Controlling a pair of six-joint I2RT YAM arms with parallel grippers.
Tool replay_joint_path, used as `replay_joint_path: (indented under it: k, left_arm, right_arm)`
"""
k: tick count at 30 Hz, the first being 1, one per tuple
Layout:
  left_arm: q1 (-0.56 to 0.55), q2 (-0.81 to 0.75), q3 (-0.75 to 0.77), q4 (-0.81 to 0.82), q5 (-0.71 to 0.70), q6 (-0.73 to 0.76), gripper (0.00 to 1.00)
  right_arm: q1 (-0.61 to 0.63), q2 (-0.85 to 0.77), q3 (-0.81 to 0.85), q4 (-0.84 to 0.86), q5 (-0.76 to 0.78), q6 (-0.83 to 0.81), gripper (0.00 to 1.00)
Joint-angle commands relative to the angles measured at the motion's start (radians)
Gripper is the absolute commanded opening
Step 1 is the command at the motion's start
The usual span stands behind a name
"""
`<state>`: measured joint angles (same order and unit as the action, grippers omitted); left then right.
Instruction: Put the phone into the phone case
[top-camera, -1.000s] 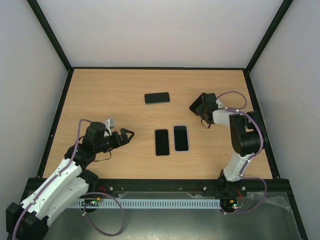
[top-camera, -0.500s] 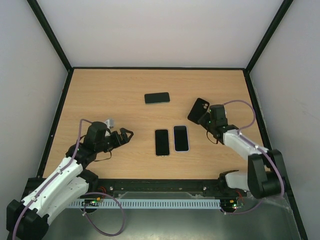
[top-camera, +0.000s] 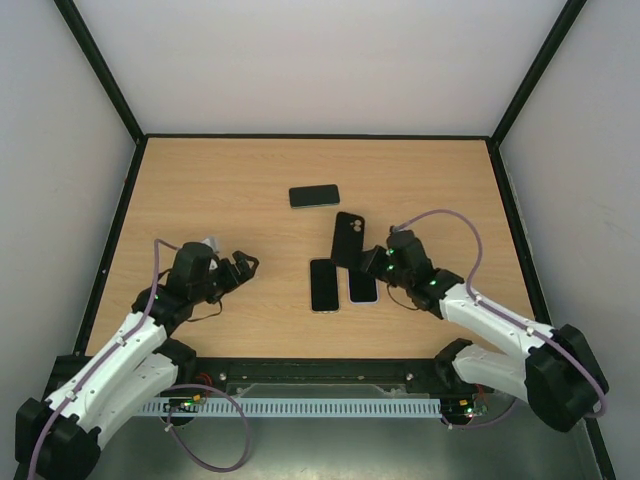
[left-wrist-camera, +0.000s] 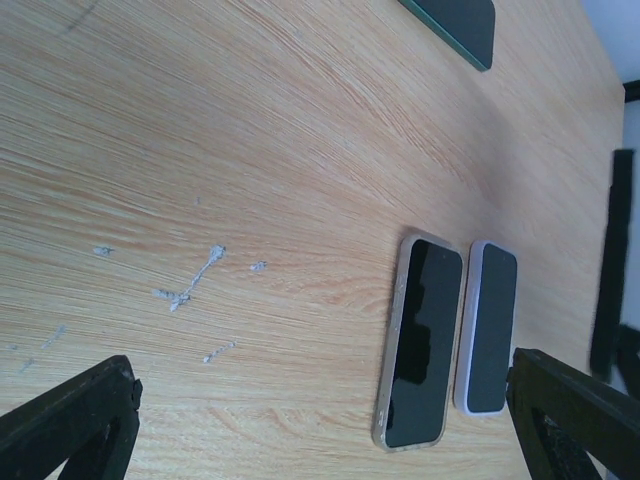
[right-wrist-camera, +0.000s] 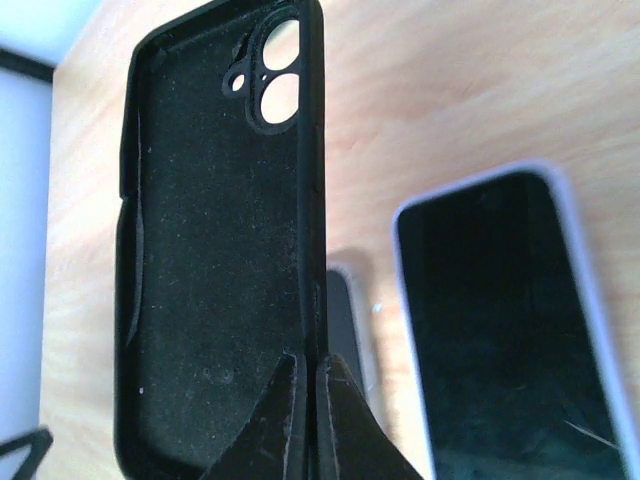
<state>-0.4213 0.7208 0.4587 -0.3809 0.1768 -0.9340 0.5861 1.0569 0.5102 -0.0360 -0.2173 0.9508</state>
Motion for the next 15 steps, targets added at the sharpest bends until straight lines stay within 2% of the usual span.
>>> replay_joint_path:
  k: [1,8,15]
  left_arm:
    - [0.014,-0.010,0.004,-0.011,-0.023,-0.043,0.99]
    - [0.029,-0.008,0.002,-0.023,-0.030,-0.057,1.00]
    - [0.051,-0.006,-0.016,-0.026,-0.006,-0.058,0.99]
  right_arm:
    - [0.132,0.050,-0.011,0.102,0.047,0.082,0.02]
    - [0.354,0.199,0.015,0.209,0.107,0.166,0.02]
    - [0.500,0.372,0.073,0.281,0.163,0.205,0.02]
